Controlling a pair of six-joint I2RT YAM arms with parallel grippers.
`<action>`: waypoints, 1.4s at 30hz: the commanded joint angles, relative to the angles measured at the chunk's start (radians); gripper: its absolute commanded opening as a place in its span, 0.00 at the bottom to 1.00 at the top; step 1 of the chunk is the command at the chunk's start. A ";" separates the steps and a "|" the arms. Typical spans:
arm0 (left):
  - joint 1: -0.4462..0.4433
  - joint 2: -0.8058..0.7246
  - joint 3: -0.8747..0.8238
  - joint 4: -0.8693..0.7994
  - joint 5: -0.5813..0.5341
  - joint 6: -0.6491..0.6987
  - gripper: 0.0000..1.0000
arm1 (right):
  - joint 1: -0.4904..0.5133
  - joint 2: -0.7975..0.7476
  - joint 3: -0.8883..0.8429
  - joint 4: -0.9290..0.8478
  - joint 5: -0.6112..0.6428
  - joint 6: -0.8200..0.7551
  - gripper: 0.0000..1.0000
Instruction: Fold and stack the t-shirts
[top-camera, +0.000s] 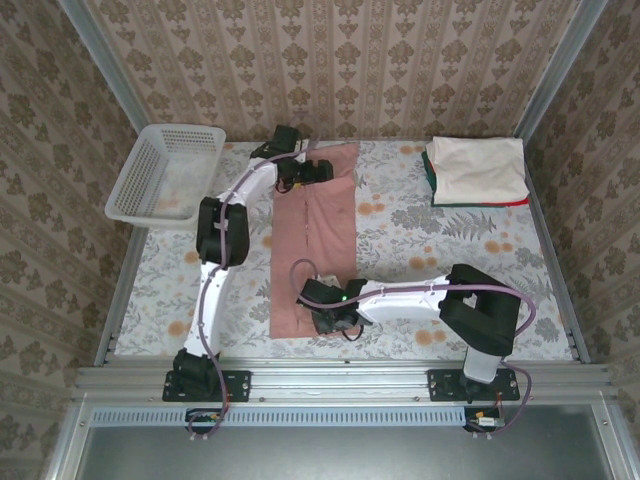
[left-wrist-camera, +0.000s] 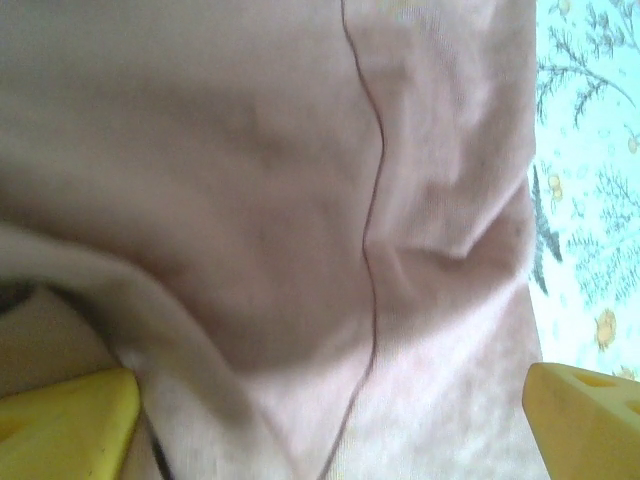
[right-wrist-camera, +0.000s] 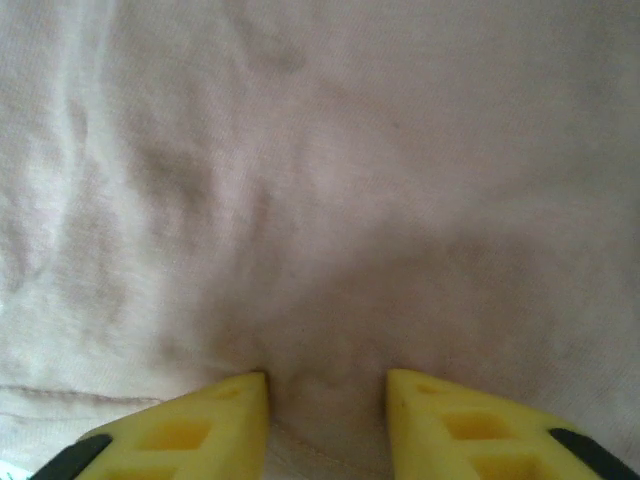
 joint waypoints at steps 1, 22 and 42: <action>0.015 -0.196 -0.079 -0.020 0.017 0.037 1.00 | -0.001 -0.007 -0.004 -0.022 0.005 0.005 0.26; 0.052 -1.163 -1.394 0.232 -0.085 -0.107 1.00 | 0.016 -0.139 -0.037 -0.076 0.031 -0.002 0.32; -0.183 -1.508 -1.883 0.342 -0.085 -0.300 0.66 | 0.029 0.081 0.177 -0.172 0.069 -0.063 0.12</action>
